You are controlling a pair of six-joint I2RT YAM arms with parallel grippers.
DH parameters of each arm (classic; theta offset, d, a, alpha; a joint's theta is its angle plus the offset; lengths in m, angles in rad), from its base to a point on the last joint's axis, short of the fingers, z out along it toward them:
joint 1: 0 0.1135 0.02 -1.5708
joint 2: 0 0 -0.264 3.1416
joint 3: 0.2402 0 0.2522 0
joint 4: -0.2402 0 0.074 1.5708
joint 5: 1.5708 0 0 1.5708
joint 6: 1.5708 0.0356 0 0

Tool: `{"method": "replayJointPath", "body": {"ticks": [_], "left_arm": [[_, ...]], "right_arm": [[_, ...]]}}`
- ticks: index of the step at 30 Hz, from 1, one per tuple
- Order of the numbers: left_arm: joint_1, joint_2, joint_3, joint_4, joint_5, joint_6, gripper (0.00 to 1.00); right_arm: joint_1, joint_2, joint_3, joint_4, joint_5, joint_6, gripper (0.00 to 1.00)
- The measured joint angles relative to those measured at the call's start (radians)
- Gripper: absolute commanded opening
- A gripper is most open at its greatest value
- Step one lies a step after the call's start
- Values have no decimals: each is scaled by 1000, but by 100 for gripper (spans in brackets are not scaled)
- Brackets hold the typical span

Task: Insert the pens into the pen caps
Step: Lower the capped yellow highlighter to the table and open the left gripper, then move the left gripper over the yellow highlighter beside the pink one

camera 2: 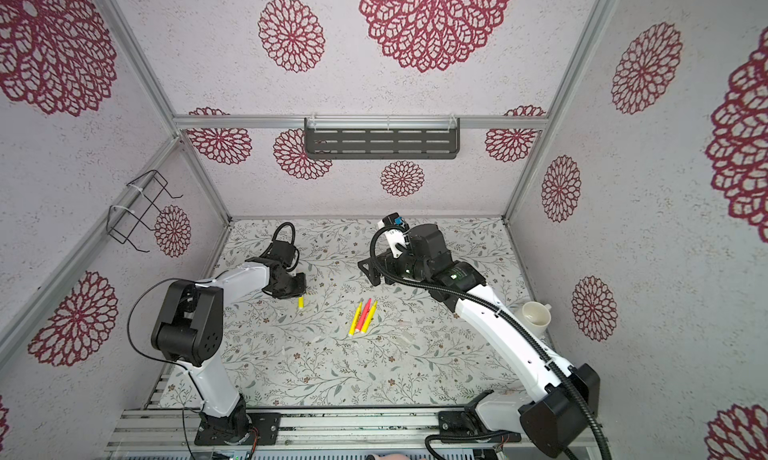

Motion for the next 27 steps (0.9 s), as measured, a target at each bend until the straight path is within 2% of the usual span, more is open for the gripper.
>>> {"method": "replayJointPath", "body": {"ticks": [4,5,8,11,12,13,14,16,22,27], "left_arm": [[23,24,28,-6,16,9,0],[28,25,29,-6,18,11,4],[40,25,29,-10,20,18,24],[43,26,30,-14,16,24,41],[44,27,31,-19,13,25,49],[44,27,33,-24,8,24,64],[44,27,35,-29,2,27,72],[44,27,39,-34,-8,26,77],[19,-30,60,-85,-83,16,79],[-113,-226,66,-66,-137,-2,78]], "right_arm": [[0,4,0,5,-5,7,99],[0,4,0,6,-6,8,99],[0,5,0,13,-10,16,99],[0,5,0,24,-18,16,99],[0,5,0,26,-21,16,99],[0,6,0,27,-23,16,99],[0,6,0,27,-25,16,99],[0,6,0,27,-28,16,99],[0,1,0,27,-11,23,99],[-4,-34,-38,27,64,42,99]]}}
